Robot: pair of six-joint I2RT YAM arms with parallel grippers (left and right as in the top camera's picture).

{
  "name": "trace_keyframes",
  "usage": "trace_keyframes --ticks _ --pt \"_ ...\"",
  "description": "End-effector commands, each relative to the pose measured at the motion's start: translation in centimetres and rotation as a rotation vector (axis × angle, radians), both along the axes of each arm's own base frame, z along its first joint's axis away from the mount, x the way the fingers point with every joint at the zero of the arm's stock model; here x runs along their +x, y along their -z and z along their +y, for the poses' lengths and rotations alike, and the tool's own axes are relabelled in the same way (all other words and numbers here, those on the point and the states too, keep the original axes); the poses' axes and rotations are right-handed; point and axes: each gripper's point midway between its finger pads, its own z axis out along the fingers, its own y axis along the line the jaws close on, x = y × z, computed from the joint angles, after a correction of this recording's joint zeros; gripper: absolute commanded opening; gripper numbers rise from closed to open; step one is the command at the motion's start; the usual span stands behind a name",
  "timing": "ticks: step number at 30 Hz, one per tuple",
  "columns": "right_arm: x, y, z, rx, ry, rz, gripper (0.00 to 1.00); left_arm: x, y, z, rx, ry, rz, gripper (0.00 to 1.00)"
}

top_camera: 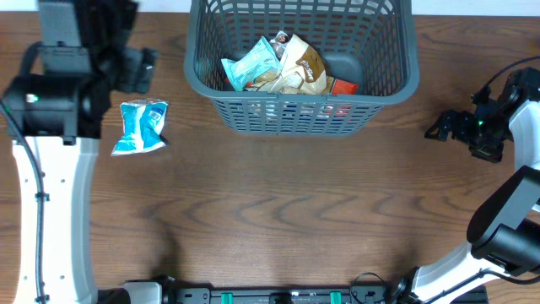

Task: Pack container
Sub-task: 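Withdraw the left gripper and move it over the blue-and-white snack bag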

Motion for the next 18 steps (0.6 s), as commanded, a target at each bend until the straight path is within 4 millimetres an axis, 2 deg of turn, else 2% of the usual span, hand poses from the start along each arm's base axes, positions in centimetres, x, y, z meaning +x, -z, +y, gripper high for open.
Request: trace_keyframes --ticks 1,4,13,18 --pt "0.3 -1.1 0.6 -0.01 -0.03 -0.032 0.99 -0.7 2.5 2.8 -0.068 -0.168 0.065 0.99" --pt "0.3 -1.1 0.6 -0.01 -0.03 -0.034 0.99 -1.0 5.8 3.5 -0.086 -0.199 0.153 0.99" --pt "0.3 -1.1 0.6 -0.01 -0.03 -0.033 0.99 0.3 15.2 1.5 -0.221 -0.147 0.372 0.99" --pt "0.3 -1.1 0.6 -0.01 -0.033 -0.033 0.99 1.1 19.7 2.5 -0.238 -0.178 0.482 0.99"
